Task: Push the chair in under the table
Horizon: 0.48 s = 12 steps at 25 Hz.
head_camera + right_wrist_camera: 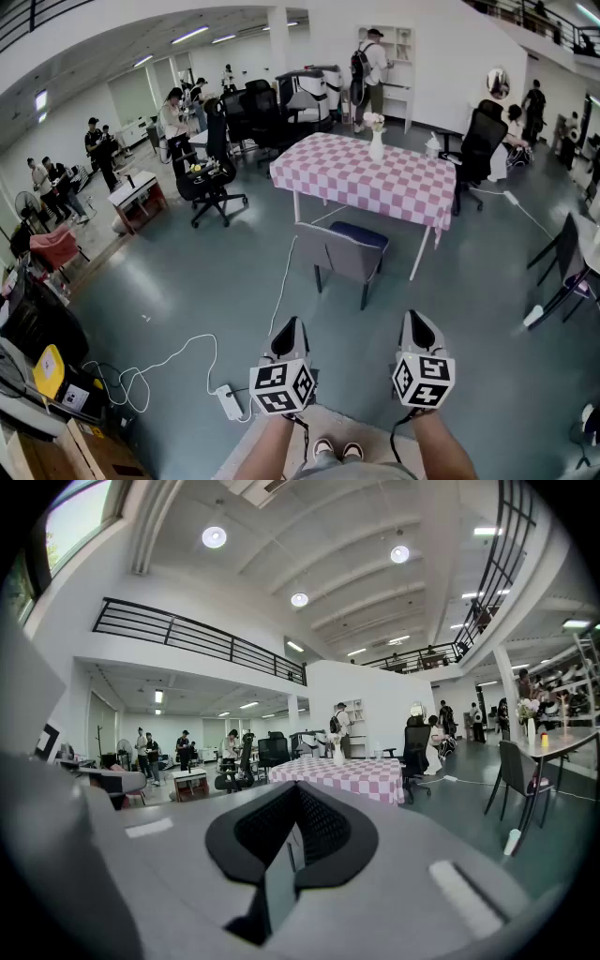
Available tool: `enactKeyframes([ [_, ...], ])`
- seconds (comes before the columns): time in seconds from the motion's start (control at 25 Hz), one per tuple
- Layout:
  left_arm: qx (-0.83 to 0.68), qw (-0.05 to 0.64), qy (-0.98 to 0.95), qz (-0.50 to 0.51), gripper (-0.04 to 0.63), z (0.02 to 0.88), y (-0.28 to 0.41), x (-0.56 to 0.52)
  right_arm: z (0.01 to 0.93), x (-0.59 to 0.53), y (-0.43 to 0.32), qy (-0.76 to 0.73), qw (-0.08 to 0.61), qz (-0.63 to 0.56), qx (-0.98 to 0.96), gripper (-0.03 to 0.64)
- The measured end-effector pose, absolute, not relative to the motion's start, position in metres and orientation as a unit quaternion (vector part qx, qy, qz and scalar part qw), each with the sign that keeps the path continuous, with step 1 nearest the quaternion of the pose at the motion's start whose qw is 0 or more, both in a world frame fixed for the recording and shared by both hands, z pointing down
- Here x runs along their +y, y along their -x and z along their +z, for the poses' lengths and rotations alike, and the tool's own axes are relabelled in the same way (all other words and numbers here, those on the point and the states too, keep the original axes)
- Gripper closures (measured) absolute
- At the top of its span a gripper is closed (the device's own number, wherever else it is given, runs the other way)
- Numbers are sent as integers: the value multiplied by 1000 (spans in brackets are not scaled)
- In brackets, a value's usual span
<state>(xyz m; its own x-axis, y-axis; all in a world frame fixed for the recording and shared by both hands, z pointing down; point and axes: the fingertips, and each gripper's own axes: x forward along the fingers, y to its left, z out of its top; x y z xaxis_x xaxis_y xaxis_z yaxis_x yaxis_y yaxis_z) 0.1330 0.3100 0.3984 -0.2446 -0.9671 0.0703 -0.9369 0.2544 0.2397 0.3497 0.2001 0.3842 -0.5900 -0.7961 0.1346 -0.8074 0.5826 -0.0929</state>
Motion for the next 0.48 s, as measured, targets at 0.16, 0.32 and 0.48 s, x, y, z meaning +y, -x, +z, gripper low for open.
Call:
enactKeyframes([
  [0.16, -786, 102, -606, -75, 595, 397, -134, 312, 384, 203, -351, -451, 41, 71, -889, 607],
  [0.32, -786, 103, -605, -78, 595, 397, -134, 312, 384, 204, -352, -452, 45, 70, -888, 607],
  [0.48, -785, 105, -605, -79, 594, 399, -136, 313, 385, 206, -352, -443, 29, 83, -892, 607],
])
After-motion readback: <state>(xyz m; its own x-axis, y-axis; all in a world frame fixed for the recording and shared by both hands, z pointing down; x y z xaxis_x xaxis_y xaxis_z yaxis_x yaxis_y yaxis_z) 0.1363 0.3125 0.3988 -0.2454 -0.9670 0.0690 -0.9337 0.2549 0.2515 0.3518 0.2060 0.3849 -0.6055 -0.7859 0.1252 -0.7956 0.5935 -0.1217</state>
